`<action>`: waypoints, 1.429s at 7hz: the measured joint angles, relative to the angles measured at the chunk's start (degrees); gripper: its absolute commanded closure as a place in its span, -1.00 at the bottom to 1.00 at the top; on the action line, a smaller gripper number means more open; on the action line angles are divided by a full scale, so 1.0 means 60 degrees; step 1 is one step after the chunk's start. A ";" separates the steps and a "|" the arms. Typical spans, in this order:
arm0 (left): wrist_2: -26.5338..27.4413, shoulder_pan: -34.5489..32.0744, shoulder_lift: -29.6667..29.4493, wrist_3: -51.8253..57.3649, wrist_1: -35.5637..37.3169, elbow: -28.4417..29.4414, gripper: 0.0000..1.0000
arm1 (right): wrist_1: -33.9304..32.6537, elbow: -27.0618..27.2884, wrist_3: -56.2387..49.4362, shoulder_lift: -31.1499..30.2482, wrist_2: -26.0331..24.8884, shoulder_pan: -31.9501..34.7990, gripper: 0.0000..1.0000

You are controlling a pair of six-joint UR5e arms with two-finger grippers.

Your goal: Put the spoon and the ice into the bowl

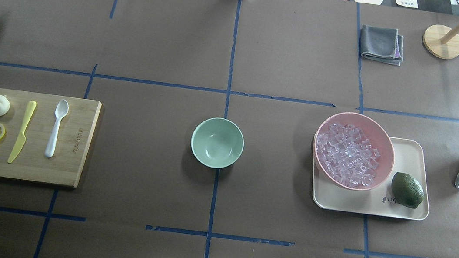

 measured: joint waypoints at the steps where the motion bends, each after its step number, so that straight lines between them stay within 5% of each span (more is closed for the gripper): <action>1: 0.0086 0.0017 0.0068 0.0047 -0.0020 -0.0056 -0.99 | 0.0004 0.0001 0.0001 -0.0002 0.0006 0.0000 -0.99; 7: 0.0247 0.0061 0.0828 0.0176 -0.0275 -0.0224 -1.00 | 0.0262 0.0203 0.0023 -0.0004 0.0690 -0.0155 -0.99; 10: 0.0187 0.0065 0.1028 0.0241 -0.0330 -0.0238 -1.00 | 0.1201 0.1198 0.1186 0.0000 0.0904 -0.1350 -0.99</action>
